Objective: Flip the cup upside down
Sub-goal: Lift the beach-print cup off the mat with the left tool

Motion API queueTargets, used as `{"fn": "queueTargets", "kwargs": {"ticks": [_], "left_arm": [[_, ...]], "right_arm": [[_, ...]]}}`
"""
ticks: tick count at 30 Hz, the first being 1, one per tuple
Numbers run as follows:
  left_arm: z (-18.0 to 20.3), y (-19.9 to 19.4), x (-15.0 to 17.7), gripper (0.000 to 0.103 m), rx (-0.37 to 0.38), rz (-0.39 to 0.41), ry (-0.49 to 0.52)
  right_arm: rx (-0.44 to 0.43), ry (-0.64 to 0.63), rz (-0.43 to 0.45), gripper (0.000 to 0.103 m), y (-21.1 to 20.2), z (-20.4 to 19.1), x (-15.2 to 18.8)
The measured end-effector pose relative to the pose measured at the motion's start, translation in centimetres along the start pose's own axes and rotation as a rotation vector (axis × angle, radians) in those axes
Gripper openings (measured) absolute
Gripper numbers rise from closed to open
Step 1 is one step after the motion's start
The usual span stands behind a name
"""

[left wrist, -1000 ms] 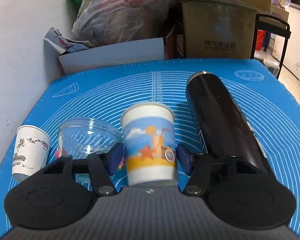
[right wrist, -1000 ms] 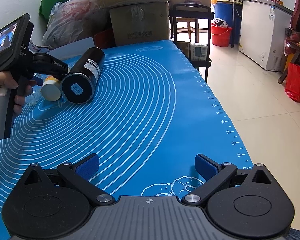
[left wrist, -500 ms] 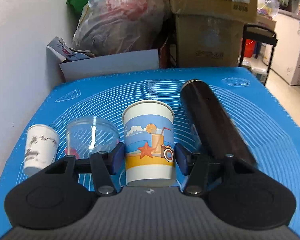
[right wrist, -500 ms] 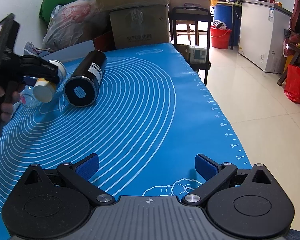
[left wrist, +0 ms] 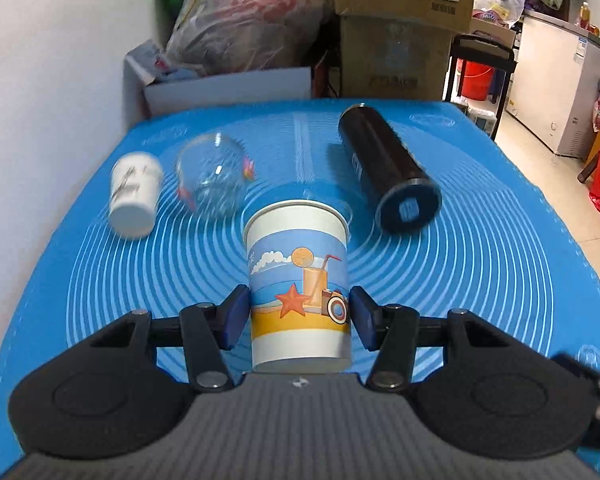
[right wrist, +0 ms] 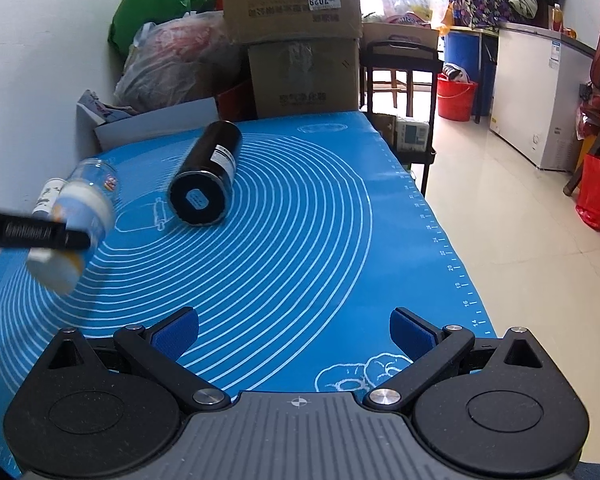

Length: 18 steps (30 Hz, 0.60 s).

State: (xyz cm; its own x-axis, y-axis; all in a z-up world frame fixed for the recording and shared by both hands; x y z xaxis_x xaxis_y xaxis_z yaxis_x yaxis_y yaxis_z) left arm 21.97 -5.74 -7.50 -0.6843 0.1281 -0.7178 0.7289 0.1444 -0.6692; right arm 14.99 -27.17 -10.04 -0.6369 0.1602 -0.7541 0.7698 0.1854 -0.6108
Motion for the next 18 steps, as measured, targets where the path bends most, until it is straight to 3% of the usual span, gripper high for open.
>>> {"fn": "queueTargets", "kwargs": {"ticks": [9, 18], "left_arm": [[-0.1, 0.1, 3.7, 0.056, 0.019, -0.064, -0.006], [-0.2, -0.4, 4.1, 0.058, 0.023, -0.043, -0.015]], "right_arm": [[-0.001, -0.008, 0.01, 0.103, -1.4, -0.3, 0.4], [0.005, -0.013, 0.011, 0.103, -1.9, -0.2, 0.7]]}}
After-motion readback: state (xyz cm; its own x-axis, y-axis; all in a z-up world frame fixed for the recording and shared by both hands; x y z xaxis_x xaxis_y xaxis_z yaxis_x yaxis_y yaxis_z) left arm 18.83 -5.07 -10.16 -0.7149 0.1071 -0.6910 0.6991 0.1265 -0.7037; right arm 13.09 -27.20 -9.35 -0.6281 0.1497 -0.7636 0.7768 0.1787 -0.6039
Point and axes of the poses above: each gripper's, at about its wrist camera, not at the fingertips, and y roughly the way its jaws point, z to its right, x to its underside, the point moved 7 cm from there along y, roughly the way its jaws point, and after that the axes turned 11 degrees about -x, right-handed, at the moved point
